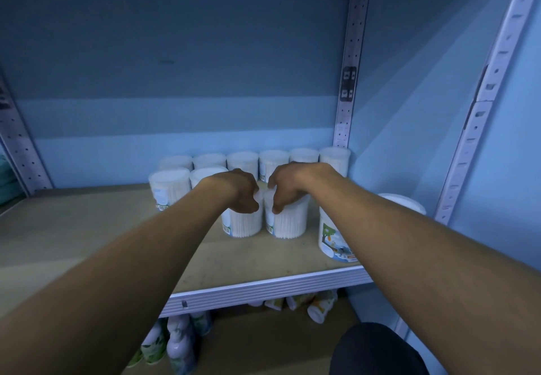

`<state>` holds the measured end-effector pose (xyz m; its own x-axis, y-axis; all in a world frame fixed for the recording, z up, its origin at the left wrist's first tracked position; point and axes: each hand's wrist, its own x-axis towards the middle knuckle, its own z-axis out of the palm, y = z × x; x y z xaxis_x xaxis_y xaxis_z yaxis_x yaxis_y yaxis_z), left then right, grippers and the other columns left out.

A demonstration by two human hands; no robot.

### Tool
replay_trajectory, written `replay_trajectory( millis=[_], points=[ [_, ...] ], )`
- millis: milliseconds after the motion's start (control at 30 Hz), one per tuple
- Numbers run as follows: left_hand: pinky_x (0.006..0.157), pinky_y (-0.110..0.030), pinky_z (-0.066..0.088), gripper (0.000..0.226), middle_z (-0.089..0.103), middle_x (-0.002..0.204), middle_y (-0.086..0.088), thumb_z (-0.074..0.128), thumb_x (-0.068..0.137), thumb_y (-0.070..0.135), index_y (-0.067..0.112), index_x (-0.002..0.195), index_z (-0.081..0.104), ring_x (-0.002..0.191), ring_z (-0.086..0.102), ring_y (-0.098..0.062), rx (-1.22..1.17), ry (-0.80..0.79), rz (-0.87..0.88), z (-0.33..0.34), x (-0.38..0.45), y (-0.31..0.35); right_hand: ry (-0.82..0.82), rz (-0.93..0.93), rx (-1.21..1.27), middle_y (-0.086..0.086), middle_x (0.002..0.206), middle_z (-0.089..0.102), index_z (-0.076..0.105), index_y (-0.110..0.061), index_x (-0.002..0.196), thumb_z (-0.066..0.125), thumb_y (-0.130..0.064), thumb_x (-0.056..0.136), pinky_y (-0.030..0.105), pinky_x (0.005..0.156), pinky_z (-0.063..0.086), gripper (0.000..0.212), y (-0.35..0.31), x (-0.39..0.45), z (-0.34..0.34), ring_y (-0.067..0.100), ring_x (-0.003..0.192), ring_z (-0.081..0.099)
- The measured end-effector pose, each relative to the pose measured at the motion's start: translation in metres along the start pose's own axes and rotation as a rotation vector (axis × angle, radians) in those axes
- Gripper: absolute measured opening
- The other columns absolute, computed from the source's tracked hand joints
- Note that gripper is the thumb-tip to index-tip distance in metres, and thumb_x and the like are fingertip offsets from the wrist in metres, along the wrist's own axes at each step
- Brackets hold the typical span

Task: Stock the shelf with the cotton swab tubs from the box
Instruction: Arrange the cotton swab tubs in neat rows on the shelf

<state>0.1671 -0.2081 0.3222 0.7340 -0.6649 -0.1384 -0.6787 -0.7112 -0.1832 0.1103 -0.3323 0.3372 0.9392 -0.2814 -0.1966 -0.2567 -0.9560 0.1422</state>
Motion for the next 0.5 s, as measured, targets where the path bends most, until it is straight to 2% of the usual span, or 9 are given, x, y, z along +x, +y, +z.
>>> replay_trajectory(
  millis=[333, 400, 500],
  points=[
    [0.101, -0.034, 0.047, 0.054, 0.053, 0.141, -0.002, 0.053, 0.094, 0.047, 0.023, 0.142, 0.052, 0.126, 0.053, -0.023, -0.021, 0.001, 0.019, 0.002, -0.016, 0.001, -0.015, -0.065, -0.005, -0.002, 0.147, 0.048, 0.050, -0.026, 0.145, 0.076, -0.050, 0.080, 0.042, 0.105, 0.046, 0.075, 0.000, -0.018, -0.001, 0.025, 0.130, 0.051],
    [0.103, -0.034, 0.046, 0.061, 0.053, 0.144, 0.000, 0.058, 0.091, 0.051, 0.025, 0.145, 0.049, 0.130, 0.050, -0.021, -0.038, -0.005, 0.025, -0.001, -0.017, -0.003, -0.040, -0.067, -0.013, -0.005, 0.151, 0.045, 0.047, -0.029, 0.147, 0.076, -0.056, 0.077, 0.043, 0.107, 0.043, 0.080, 0.001, -0.019, -0.004, 0.025, 0.133, 0.048],
    [0.110, -0.034, 0.039, 0.086, 0.042, 0.154, 0.004, 0.067, 0.081, 0.061, 0.028, 0.153, 0.035, 0.139, 0.043, -0.020, -0.051, -0.040, 0.004, -0.009, -0.016, -0.011, -0.044, -0.066, 0.001, -0.006, 0.154, 0.041, 0.044, -0.029, 0.150, 0.072, -0.063, 0.078, 0.043, 0.110, 0.040, 0.085, 0.005, -0.023, -0.010, 0.024, 0.138, 0.044]
  ],
)
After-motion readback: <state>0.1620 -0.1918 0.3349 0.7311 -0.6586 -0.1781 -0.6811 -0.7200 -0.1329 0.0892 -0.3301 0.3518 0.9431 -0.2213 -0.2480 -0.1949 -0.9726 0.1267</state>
